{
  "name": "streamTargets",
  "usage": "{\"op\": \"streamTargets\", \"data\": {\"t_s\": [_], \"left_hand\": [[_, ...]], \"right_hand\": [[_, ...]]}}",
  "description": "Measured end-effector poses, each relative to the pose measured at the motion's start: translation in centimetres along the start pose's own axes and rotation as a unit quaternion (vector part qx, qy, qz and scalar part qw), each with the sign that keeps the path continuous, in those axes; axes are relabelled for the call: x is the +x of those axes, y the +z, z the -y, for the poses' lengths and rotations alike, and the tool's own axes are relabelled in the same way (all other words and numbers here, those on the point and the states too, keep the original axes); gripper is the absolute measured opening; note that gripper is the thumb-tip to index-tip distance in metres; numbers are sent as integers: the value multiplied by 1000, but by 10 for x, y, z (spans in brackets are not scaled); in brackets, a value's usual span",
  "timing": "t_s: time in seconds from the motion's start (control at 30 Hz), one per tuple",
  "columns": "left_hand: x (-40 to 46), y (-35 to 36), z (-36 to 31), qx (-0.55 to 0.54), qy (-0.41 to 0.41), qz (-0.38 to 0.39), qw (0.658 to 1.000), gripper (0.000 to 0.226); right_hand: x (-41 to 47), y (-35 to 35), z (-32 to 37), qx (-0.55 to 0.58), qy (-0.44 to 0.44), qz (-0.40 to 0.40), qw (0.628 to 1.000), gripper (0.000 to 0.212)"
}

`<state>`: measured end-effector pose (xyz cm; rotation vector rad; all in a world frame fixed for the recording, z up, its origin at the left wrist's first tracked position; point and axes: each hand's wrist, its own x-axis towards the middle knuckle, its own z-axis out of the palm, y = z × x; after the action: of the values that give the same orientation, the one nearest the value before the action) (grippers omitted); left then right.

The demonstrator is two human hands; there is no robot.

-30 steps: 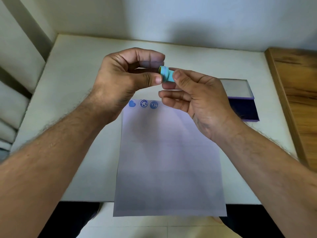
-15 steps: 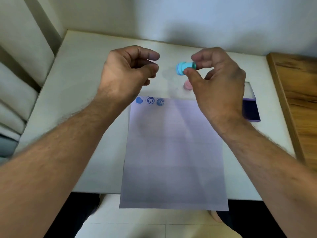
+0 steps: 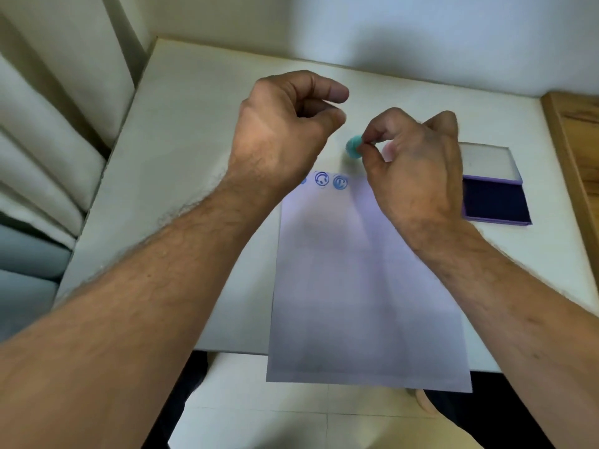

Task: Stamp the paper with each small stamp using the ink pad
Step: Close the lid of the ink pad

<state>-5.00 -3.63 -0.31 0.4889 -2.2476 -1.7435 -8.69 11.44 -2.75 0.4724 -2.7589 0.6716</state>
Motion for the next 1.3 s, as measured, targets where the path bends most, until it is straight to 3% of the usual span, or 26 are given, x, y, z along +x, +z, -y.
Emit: {"op": "streamTargets", "data": {"t_s": [0.47,0.9,1.3], "left_hand": [[-1,2,-2,21,-15,8,1000,17],[-31,51,-24,96,-8,73,993,19],[-50,106,-50,159,21,113,981,26]], "right_hand": [[3,-2,-2,16,6,20,1000,25],[-9,-52,-40,21,62,0,998,16],[-38,-93,-102,11,144,12,989,45]]}}
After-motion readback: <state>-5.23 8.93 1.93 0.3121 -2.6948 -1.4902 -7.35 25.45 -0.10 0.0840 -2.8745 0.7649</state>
